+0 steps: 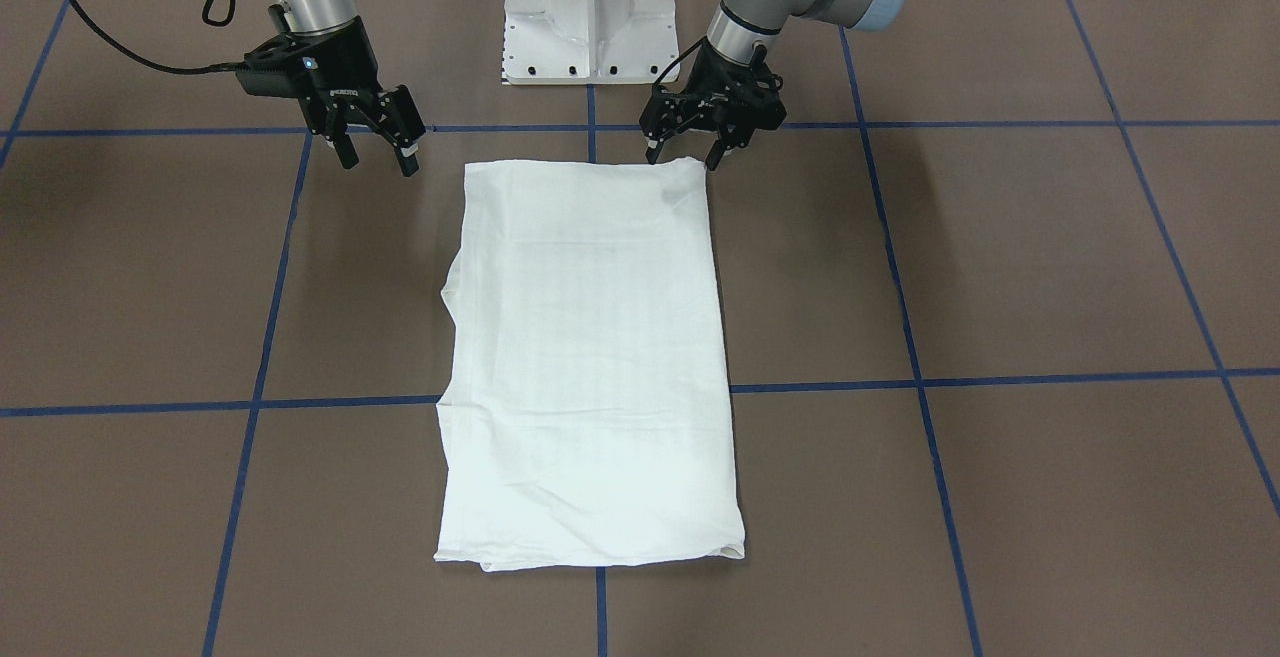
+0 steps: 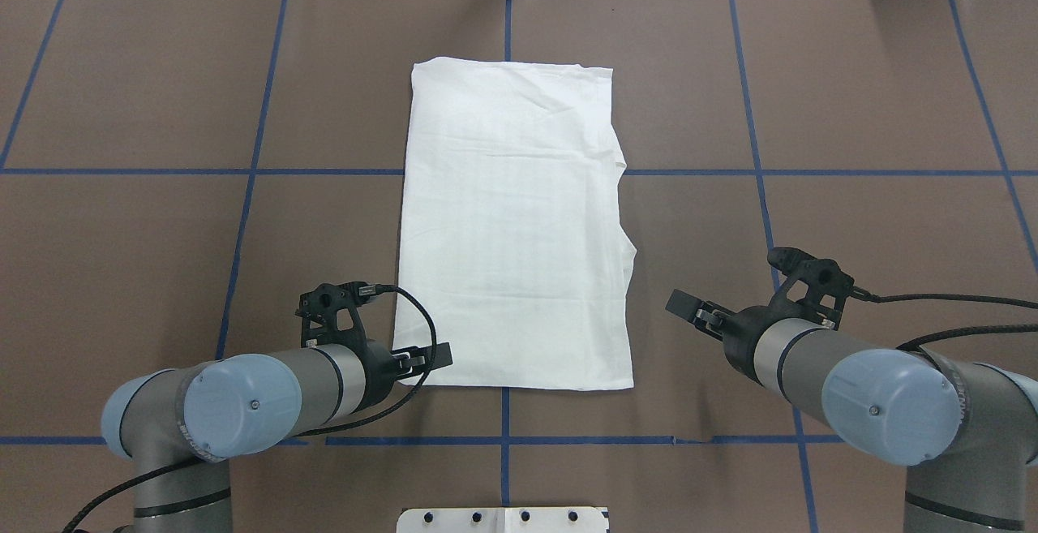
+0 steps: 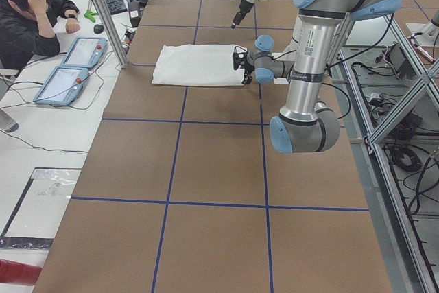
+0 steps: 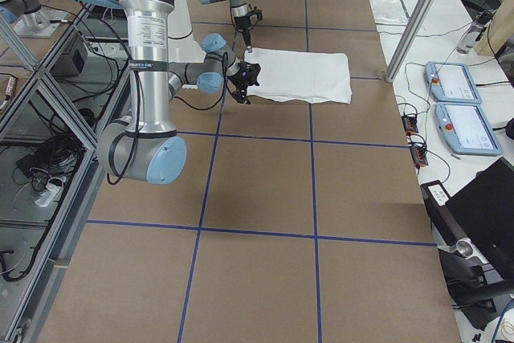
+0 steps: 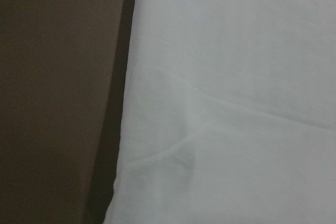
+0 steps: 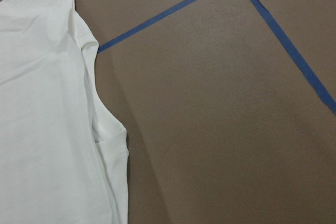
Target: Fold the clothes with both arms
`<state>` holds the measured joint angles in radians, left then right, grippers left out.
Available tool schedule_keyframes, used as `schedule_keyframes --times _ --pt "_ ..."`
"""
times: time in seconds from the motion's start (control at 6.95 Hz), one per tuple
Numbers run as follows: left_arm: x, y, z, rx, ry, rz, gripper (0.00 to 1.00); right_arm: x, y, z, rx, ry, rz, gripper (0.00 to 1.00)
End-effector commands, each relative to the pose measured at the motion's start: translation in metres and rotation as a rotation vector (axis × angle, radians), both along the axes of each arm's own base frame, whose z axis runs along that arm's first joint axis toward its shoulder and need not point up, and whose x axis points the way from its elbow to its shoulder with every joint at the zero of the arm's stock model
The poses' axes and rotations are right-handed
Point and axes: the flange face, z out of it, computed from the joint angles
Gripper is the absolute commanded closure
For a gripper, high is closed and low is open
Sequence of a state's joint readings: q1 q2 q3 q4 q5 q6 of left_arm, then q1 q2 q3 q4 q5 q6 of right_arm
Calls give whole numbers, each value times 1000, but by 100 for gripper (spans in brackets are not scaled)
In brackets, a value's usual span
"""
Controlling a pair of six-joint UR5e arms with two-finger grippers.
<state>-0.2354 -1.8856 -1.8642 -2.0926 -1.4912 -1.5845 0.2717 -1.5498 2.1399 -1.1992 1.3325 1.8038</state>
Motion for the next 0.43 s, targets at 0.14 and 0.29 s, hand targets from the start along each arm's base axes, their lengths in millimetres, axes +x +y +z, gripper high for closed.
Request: schedule_keyframes --times 0.14,0.29 --pt "5 -6 11 24 -33 -4 5 -3 2 0 5 4 3 0" --pt "6 -5 11 24 -33 -1 19 -4 4 -1 8 5 2 0"
